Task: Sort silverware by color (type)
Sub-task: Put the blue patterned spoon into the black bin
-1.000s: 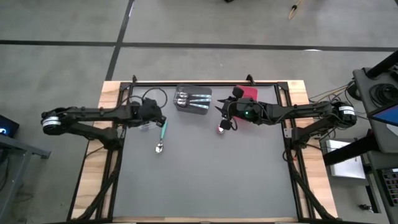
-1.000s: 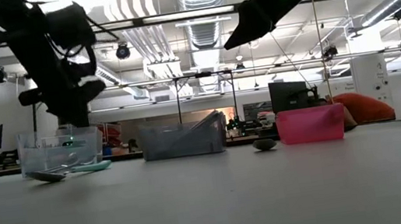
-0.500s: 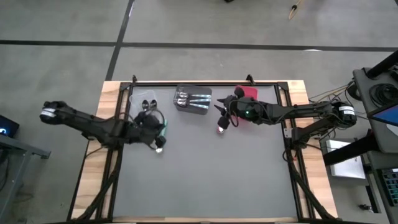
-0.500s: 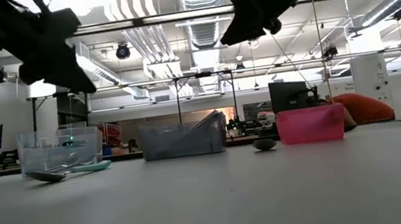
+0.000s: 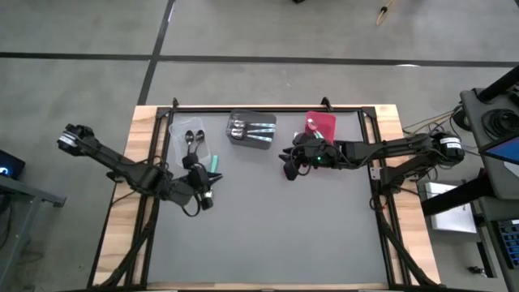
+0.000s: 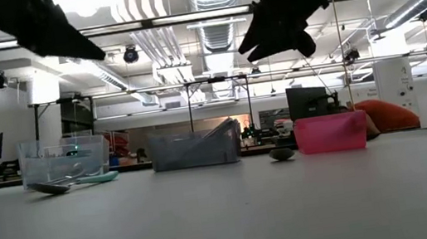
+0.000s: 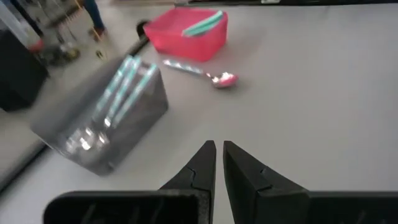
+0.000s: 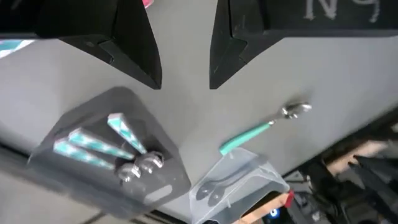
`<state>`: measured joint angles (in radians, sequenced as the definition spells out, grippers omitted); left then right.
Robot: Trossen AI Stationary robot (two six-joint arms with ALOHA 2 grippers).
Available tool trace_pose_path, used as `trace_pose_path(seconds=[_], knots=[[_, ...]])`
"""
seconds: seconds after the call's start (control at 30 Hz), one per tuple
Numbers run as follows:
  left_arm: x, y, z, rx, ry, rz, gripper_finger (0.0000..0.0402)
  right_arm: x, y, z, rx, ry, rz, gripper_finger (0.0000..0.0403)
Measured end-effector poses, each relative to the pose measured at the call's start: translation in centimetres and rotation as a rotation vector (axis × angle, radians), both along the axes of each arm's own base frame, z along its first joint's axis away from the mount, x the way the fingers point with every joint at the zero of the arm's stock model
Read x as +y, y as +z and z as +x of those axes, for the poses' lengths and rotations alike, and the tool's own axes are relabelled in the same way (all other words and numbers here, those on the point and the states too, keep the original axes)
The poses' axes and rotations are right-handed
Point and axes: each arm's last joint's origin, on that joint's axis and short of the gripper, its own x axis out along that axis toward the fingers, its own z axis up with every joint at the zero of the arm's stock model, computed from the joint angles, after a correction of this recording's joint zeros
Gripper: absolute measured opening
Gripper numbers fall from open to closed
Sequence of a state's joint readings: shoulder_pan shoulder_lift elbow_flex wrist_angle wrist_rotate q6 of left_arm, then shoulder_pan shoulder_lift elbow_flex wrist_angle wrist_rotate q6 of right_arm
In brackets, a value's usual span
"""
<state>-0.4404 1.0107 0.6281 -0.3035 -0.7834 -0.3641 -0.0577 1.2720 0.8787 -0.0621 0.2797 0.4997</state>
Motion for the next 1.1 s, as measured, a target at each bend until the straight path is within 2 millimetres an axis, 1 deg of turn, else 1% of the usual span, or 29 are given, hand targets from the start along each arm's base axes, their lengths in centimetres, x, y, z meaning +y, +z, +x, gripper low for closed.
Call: trace_pose_path(seconds=[0.1,0.23,0.4,0.6,0.73,0.83,0.97,1.03,1.1], knots=[[0.0,0.6,0.1,0.006,-0.008,0.081,0.0013,0.3,0.0,0.0,-0.023,-0.026,0.061,0.0125],[0.2,1.0,0.1,0.013,-0.002,0.181,0.0013,1.3,-0.2,0.2,-0.017,0.003,0.069,0.0125],[0.2,1.1,0.2,0.013,-0.005,0.240,0.0013,2.0,-0.2,0.2,-0.033,-0.003,0.106,0.0125],[0.0,1.3,0.4,0.038,-0.111,0.302,0.0013,2.2,-0.5,0.5,-0.036,-0.014,0.119,0.0125],[-0.1,1.3,0.8,-0.008,-0.170,0.324,0.0013,2.3,-1.8,1.6,-0.024,-0.012,0.127,0.0125],[0.0,1.1,1.1,-0.058,-0.209,0.321,0.0013,2.3,-3.3,2.2,0.038,-0.011,0.125,0.0125],[0.4,0.1,1.2,-0.170,-0.198,0.295,0.0013,2.3,-4.8,2.5,0.113,0.001,0.098,0.0125],[0.6,-0.4,1.1,-0.258,-0.171,0.257,0.0013,1.9,-5.4,2.6,0.156,0.001,0.082,0.0125],[0.7,-1.3,0.8,-0.309,-0.156,0.215,0.0013,1.3,-5.8,2.7,0.171,-0.013,0.079,0.0125]])
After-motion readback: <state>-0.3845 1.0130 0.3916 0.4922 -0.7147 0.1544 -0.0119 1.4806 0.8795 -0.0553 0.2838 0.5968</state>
